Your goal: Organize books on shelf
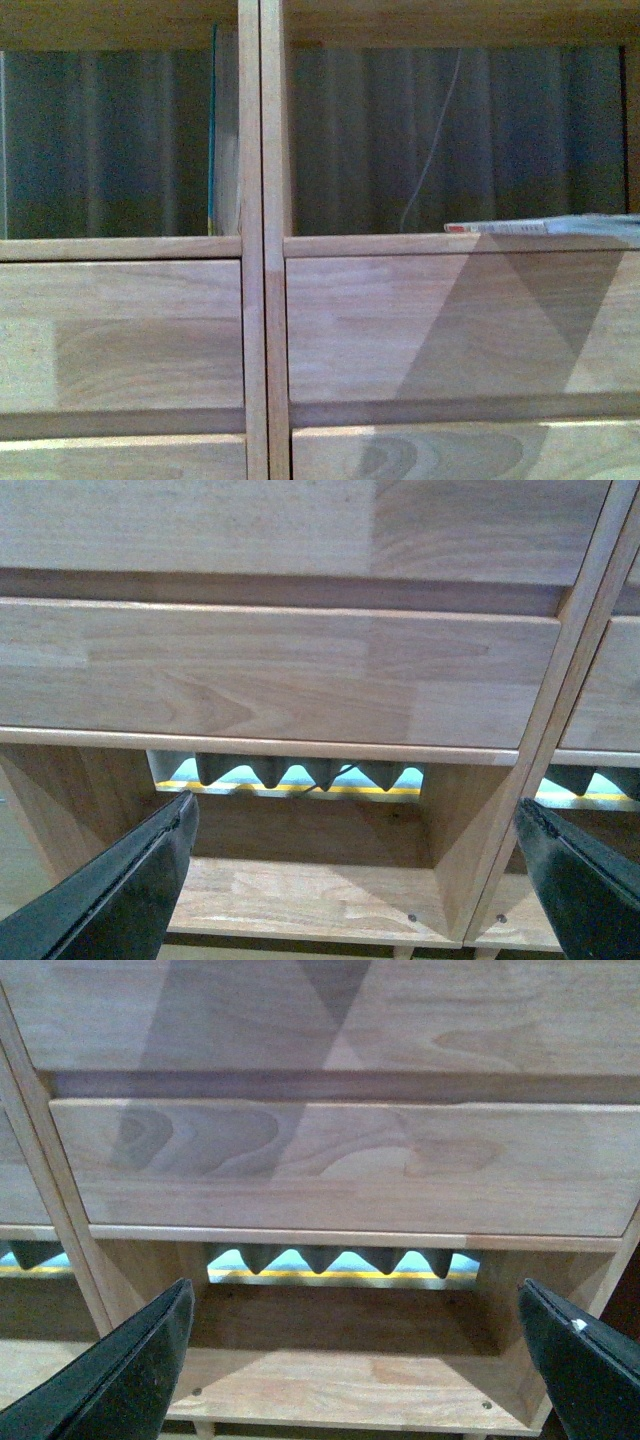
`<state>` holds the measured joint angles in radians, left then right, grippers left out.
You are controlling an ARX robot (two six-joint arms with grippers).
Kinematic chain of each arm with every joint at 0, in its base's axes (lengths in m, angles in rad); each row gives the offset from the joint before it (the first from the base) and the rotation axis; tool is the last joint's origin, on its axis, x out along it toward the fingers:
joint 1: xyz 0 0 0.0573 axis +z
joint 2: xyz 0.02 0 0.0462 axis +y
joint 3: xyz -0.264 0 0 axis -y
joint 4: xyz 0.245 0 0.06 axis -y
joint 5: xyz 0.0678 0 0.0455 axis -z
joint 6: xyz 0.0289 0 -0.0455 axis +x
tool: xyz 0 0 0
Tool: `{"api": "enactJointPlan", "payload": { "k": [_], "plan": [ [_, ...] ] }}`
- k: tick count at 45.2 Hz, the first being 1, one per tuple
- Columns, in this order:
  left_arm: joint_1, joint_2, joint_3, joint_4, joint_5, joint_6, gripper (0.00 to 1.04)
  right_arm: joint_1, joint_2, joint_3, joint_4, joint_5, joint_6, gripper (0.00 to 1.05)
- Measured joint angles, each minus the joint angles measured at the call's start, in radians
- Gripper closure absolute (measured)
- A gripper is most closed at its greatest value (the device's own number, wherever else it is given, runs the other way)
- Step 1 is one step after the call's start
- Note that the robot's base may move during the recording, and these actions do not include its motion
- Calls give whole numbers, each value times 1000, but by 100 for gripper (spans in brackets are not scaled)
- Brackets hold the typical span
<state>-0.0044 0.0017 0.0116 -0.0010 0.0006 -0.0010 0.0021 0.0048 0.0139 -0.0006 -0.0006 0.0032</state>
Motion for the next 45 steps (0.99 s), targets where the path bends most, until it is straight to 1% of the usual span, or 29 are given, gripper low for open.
{"api": "enactJointPlan", "payload": {
  "k": [21, 23, 25, 27, 35, 38, 39, 42, 44, 45],
  "plan": [
    [0, 0, 0, 0, 0, 0, 7, 0, 0, 0, 0, -1, 0, 7],
    [0, 0, 0, 0, -1, 0, 7, -8, 0, 0, 0, -24, 13, 7],
    [0, 0, 0, 0, 0, 0, 7, -20, 0, 0, 0, -88, 54, 7],
    [0, 0, 0, 0, 0, 0, 7, -24, 2, 0, 0, -118, 92, 7],
    [0, 0, 0, 0, 0, 0, 7, -57, 75, 21, -8, -160, 206, 7],
    [0, 0, 0, 0, 0, 0, 7, -74, 153, 53, -14, -200, 300, 7],
    [0, 0, 0, 0, 0, 0, 7, -77, 167, 59, -14, -209, 308, 7],
    [0, 0, 0, 0, 0, 0, 7, -99, 261, 99, -7, -278, 425, 7],
    [0, 0, 0, 0, 0, 0, 7, -114, 315, 122, 6, -320, 477, 7],
    [0, 0, 0, 0, 0, 0, 7, -124, 352, 138, 19, -348, 531, 7]
  ]
}}
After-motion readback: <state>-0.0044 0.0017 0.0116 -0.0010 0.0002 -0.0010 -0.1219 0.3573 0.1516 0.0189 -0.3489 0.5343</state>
